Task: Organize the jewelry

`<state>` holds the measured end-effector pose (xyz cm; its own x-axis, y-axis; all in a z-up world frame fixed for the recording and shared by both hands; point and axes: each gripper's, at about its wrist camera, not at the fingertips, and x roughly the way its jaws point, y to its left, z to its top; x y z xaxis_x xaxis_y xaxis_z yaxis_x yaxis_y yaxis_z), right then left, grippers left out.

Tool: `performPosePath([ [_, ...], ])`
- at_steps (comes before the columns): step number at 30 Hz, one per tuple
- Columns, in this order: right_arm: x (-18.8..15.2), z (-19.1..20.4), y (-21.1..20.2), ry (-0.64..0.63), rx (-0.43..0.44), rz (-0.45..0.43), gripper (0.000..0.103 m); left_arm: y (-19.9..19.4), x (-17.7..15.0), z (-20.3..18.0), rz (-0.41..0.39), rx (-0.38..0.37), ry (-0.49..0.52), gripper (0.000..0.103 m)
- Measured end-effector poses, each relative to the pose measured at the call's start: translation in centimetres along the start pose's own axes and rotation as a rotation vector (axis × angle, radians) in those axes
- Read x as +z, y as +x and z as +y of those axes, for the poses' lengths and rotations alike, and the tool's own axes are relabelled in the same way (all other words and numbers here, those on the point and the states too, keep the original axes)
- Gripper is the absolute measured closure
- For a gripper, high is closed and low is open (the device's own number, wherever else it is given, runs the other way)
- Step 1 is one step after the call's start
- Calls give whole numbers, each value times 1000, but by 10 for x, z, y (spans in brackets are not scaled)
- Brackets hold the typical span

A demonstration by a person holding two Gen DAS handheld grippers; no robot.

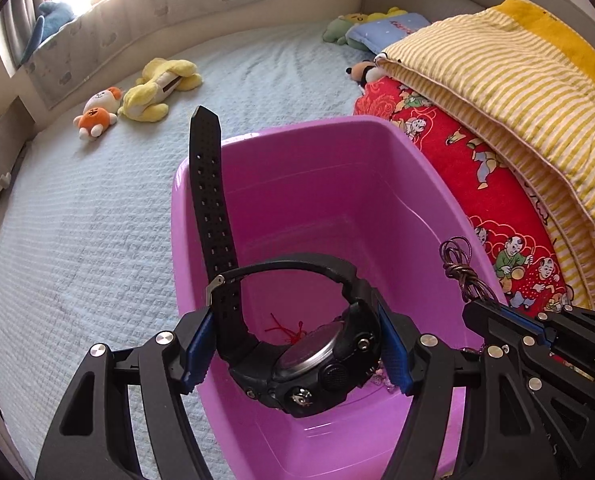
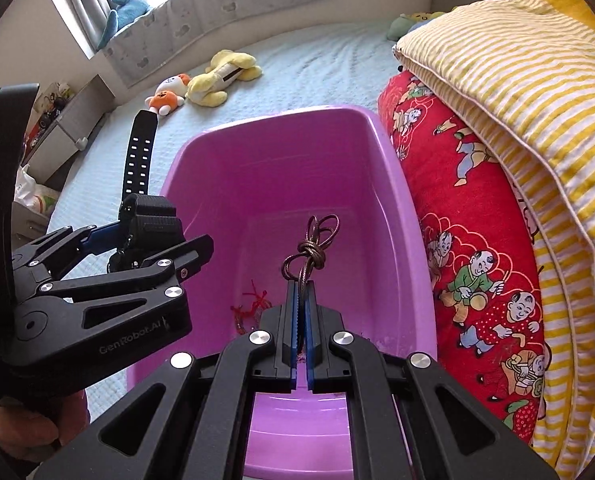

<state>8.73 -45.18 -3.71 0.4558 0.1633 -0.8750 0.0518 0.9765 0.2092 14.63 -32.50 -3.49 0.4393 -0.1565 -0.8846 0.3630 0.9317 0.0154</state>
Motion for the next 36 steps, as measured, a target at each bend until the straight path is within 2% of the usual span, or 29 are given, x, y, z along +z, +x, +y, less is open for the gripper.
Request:
performPosePath([
  [8,1,-3,30,23,-22,95,99,27,-2,5,102,22,4,34],
  [9,1,-3,33,24,-29,113,97,30,-2,6,116,19,-1,34],
  [10,1,-3,36,25,-39,128,91,31,-2,8,128,7,-11,33],
  [11,1,-3,38,28,-51,142,69,32,-2,10,135,-3,-18,29],
  [12,1,-3,38,33,-62,152,53,31,-1,11,131,4,-22,27],
  [13,1,-4,37,39,-66,156,50,29,0,13,127,10,-24,18],
  [14,1,-4,35,44,-67,156,50,27,2,14,123,6,-26,14],
  [17,1,-7,34,49,-91,172,45,26,4,17,145,9,-23,9],
  [21,-1,-10,33,85,-88,209,44,27,3,22,198,21,-32,9],
  [36,-6,6,-1,103,-85,266,38,-10,-7,24,217,40,-8,9],
])
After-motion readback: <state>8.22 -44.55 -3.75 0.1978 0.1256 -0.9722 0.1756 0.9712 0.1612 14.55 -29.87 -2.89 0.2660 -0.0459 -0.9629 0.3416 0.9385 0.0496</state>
